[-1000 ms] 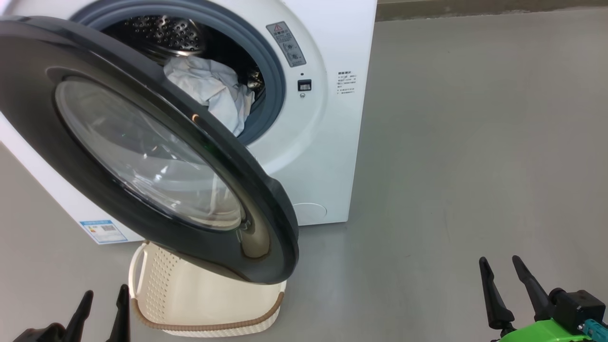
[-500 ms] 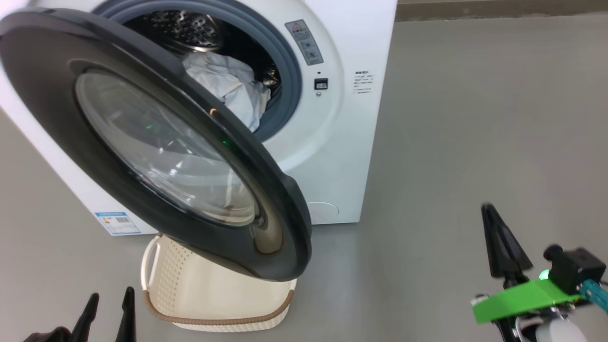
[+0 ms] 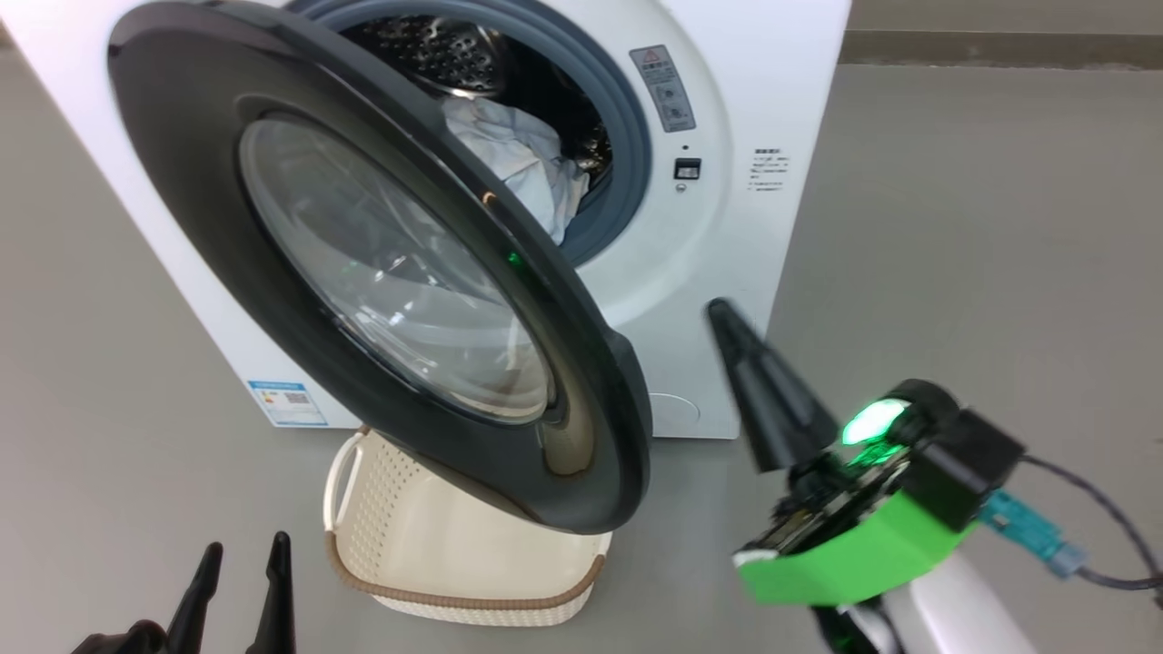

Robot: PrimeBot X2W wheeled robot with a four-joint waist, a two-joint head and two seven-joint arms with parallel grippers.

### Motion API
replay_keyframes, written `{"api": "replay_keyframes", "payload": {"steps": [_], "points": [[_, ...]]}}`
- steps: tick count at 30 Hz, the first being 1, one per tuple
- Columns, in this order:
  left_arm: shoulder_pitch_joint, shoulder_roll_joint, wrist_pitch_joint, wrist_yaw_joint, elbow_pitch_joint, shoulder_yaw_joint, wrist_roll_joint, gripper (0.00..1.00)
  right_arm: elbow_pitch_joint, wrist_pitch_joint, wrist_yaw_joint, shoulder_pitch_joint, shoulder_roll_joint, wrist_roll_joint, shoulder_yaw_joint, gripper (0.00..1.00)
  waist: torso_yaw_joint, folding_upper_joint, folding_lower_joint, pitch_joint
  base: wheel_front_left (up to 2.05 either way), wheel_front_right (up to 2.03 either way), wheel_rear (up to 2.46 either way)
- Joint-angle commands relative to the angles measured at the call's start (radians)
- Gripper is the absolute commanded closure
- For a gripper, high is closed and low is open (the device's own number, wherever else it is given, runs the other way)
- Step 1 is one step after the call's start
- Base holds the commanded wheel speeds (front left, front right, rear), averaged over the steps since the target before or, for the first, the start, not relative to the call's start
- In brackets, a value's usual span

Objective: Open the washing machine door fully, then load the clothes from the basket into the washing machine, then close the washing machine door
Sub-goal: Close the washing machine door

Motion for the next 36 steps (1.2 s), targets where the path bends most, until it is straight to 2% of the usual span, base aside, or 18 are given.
{"api": "replay_keyframes", "payload": {"steps": [1,8,21,27,36], "points": [[-0.022,0.010,-0.014,-0.003,-0.033,0.034,0.011,0.00,-0.035,-0.005,0.002,-0.040,0.015,0.006,0.049,1.00,0.014,-0.0001,0.0000,0.002,0.00,0.00,0.00],[-0.023,0.004,-0.014,-0.003,-0.047,0.034,0.011,0.00,-0.018,-0.005,0.002,-0.031,0.020,0.019,0.164,1.00,0.027,-0.0001,0.0000,0.009,0.00,0.00,0.00],[-0.060,-0.002,-0.014,-0.003,-0.039,0.019,-0.003,0.00,0.193,-0.005,0.002,-0.017,0.007,0.070,0.284,1.00,0.054,-0.0001,0.0000,0.048,0.00,0.00,0.00],[-0.075,-0.012,-0.014,-0.003,-0.033,0.020,-0.010,0.00,0.292,-0.005,0.002,-0.030,0.011,0.085,0.277,1.00,0.073,-0.0001,0.0000,0.071,0.00,0.00,0.00],[-0.101,-0.017,-0.014,-0.003,-0.031,0.015,-0.015,0.00,0.373,-0.005,0.002,-0.069,0.021,0.086,0.190,1.00,0.088,-0.0001,0.0000,0.117,0.00,0.00,0.00]]}}
